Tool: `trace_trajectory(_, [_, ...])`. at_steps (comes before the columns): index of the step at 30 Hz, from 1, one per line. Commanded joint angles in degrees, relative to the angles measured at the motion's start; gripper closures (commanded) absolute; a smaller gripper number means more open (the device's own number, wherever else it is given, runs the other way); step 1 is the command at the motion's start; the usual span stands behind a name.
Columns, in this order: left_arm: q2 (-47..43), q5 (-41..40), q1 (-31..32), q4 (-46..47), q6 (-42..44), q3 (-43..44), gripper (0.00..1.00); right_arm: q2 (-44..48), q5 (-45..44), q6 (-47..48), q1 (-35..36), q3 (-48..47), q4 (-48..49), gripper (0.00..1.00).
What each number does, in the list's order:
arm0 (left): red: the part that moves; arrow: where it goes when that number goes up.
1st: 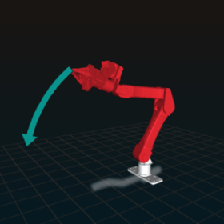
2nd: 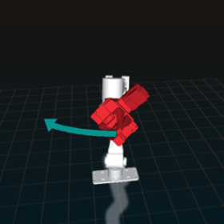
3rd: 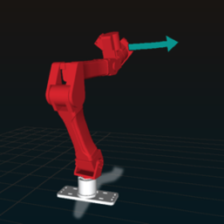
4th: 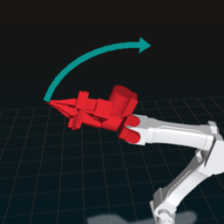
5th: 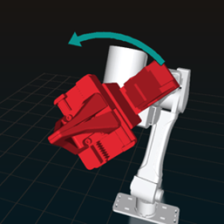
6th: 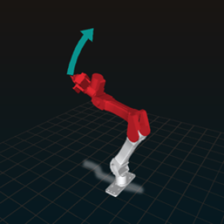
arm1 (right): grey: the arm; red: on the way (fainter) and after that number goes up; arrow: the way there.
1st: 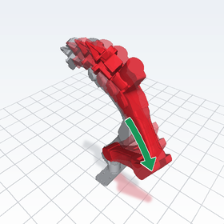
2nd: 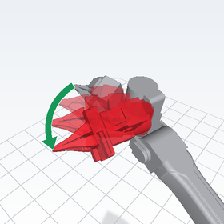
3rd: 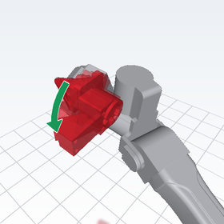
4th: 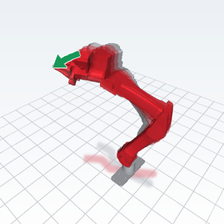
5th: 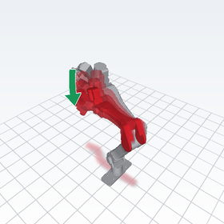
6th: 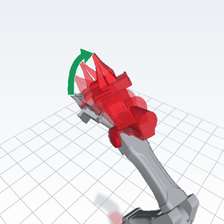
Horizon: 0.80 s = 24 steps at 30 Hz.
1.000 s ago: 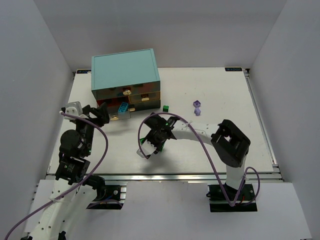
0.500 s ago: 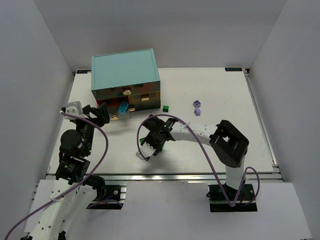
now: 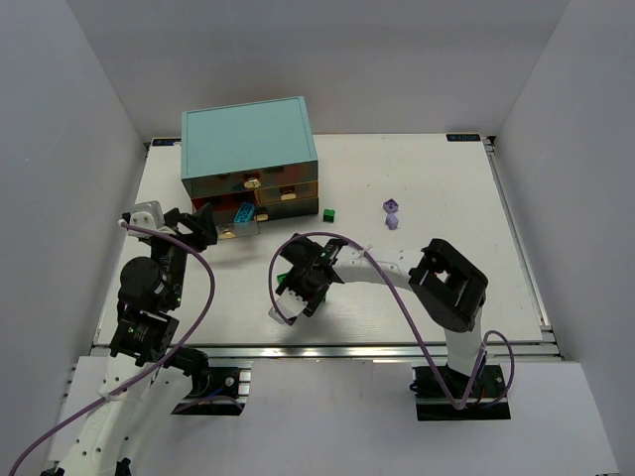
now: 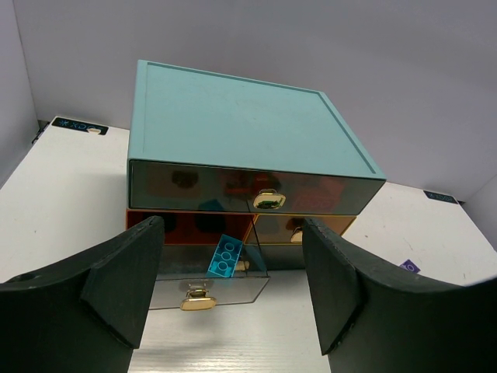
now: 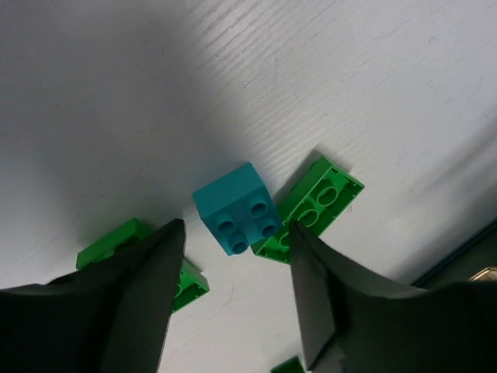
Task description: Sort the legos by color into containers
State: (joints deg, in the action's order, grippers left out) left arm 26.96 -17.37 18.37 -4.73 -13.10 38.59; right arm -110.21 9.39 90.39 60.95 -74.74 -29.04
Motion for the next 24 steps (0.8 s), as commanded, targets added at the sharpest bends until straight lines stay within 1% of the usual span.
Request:
trace_trajectory(1, [0.3, -0.1, -0.1, -0.4, 0.4, -0.2, 0.18, -1.6, 0.9, 0.4, 1.2, -1.6, -1.5, 0.34])
trace_trajectory(2, [0.3, -0.3, -0.1, -0.4, 0.4, -0.2, 0.18, -1.8, 0.8, 0.4, 1.4, -1.7, -1.6, 0.3])
trace_trajectory(5, [0.2, -0.5, -0.1, -0.5, 0.3, -0.2, 0.18, -2.5, 0.6, 0.3, 2.0, -2.0, -1.5, 0.28])
trace_trajectory(7, [0.2, -0.4, -0.1, -0.5, 0.3, -0.2, 0.18, -2.8, 0.6, 0.3, 2.2, -2.3, -1.5, 0.3])
trace_trajectory(9, [0.2, -0.5, -0.1, -0.5, 0.4, -0.2, 0.18, -3.1, 0.5, 0.2, 2.2, -2.3, -1.7, 0.34])
trace_trajectory(10, [0.2, -0.5, -0.1, -0.5, 0.4, -0.2, 0.18, -3.3, 0.5, 0.2, 2.2, -2.5, -1.6, 0.34])
trace_trajectory(11, [0.2, -0.6, -0.1, -0.5, 0.4, -0.3, 0.18, -3.2, 0.5, 0.2, 2.2, -2.5, -1.7, 0.38])
trace_trajectory(15, [0.2, -0.5, -0.1, -0.5, 0.4, -0.3, 0.18, -3.6, -0.2, 0.5, 2.3, -2.4, -2.0, 0.44])
trace_trajectory(20, [0.0, -0.7, -0.1, -0.5, 0.4, -0.3, 0.18, -4.0, -0.7, 0.8, 2.2, -1.9, -2.3, 0.47])
trace_trajectory(24, [-0.1, -0.8, -0.1, -0.5, 0.3, -0.3, 0.18, -4.2, -2.1, 1.7, 2.3, -1.4, -2.3, 0.44])
